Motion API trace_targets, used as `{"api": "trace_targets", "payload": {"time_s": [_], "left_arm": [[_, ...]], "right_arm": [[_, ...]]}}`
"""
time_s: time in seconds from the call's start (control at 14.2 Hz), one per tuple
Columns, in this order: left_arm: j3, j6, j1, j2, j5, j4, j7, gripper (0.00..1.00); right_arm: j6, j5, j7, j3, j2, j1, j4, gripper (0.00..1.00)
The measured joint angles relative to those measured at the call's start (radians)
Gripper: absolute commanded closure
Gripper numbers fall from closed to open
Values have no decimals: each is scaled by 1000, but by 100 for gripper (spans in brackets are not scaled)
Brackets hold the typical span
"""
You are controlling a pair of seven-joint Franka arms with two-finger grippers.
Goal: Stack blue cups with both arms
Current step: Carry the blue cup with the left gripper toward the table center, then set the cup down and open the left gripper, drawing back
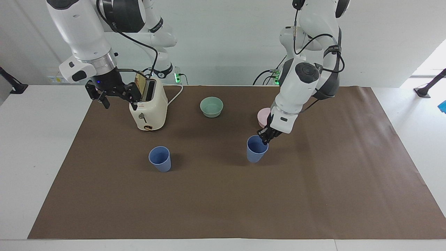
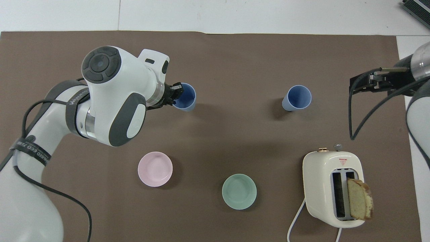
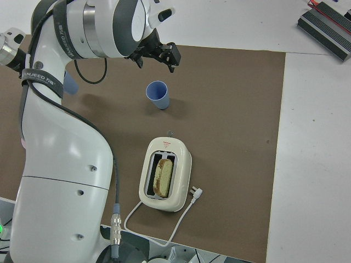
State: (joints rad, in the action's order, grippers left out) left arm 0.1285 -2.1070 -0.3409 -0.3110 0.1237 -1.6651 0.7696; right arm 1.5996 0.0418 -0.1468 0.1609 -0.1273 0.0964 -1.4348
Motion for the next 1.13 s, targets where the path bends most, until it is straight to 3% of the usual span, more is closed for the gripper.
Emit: {"api": "trace_targets", "payload": {"time_s": [0.78, 0.85, 0.92, 0.99, 1.13], "left_arm": [[-1, -79, -65, -25, -1, -83, 21, 100], [-1, -80, -65, -25, -1, -86, 21, 76], [-1, -80, -65, -25, -1, -87, 21, 15], [-1, -81, -65, -25, -2, -87, 21, 0], [-3, -82, -65, -25, -16, -86, 20, 0]], "right_arm": [[0, 0, 0, 0, 0, 0, 0, 0], [0, 0, 0, 0, 0, 0, 0, 0], [0, 0, 0, 0, 0, 0, 0, 0], [0, 0, 0, 0, 0, 0, 0, 0], [0, 0, 0, 0, 0, 0, 0, 0]]}}
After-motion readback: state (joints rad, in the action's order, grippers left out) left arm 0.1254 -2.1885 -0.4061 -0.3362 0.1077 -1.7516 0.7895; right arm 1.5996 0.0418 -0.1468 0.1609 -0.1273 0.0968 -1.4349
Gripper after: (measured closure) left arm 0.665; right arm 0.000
